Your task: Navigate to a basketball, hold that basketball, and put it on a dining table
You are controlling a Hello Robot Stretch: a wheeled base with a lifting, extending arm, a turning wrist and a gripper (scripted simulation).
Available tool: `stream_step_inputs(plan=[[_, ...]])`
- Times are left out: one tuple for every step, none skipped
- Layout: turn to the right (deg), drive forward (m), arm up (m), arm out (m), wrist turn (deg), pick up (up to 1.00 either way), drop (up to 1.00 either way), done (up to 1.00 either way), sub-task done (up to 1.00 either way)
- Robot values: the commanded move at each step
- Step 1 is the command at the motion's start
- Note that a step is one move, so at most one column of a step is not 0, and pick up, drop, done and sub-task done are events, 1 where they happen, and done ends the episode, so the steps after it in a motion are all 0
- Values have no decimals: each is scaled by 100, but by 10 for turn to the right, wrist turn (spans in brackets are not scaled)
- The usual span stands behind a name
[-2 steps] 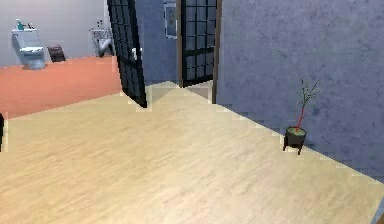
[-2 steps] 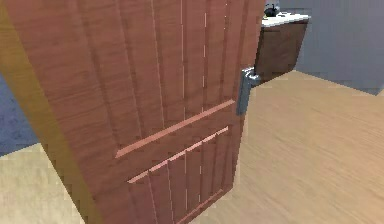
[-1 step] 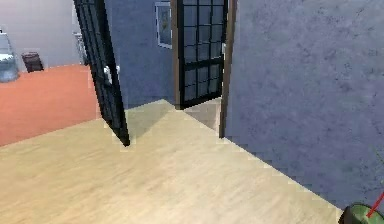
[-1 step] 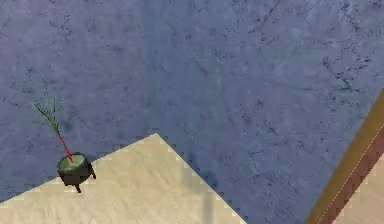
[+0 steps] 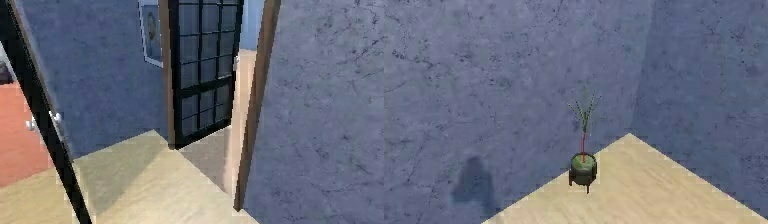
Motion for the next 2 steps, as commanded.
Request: stream_step_inputs(plan=[[0, 100, 0, 0, 0, 0, 0, 0, 0], [-120, 0, 0, 0, 0, 0, 0, 0, 0]])
